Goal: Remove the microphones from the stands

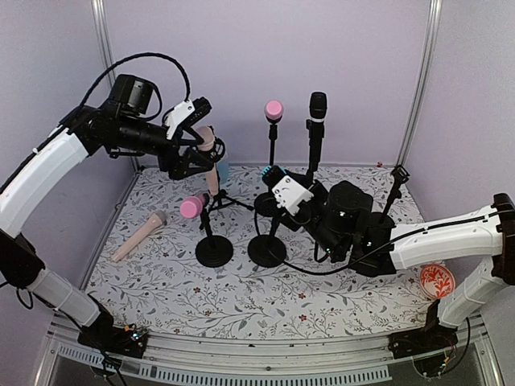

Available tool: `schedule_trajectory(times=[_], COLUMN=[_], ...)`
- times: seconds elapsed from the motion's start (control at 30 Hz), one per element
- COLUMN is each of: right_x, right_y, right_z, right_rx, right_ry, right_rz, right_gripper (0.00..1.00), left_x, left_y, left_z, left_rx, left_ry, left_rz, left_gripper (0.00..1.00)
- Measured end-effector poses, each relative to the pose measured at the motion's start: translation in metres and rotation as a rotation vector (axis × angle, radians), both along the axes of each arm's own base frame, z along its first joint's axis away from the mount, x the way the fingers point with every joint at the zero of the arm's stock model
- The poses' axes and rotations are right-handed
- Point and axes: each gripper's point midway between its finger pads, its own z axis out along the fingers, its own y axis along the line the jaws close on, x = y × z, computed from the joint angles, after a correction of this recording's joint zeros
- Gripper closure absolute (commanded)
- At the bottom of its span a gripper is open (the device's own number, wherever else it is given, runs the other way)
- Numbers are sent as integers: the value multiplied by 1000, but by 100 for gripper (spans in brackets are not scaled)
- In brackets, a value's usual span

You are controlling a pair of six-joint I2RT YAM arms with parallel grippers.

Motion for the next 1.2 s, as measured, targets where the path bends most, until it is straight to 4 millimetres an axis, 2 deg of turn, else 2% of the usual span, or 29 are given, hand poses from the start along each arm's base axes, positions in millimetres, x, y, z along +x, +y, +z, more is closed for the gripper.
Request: schedule_trajectory(times=[0.13, 0.3, 0.53, 0.7, 0.93, 1.2], right_x=[7, 11, 4, -3, -13, -16], right_y=[-23, -44, -59, -62, -63, -60], right_z=[12, 14, 10, 6, -1, 1], right_rx=[115, 211, 306, 351, 388, 393], right_ry=[29, 67, 113, 144, 143, 125], right_rz=[-20, -37, -29, 7, 69, 104], right_gripper=[100, 100, 100, 100, 100, 100], left_x=[-7, -11, -10, -8, -15, -19], left_y=[-34, -75, -125, -154, -175, -183], left_z=[-13, -37, -62, -91, -126, -124], left_rx=[-8, 8, -12, -5, 12, -42], left_ry=[49, 79, 110, 176, 286, 347], left_rz=[-50, -95, -103, -99, -92, -95], left_gripper=[14, 17, 18, 19, 26, 32])
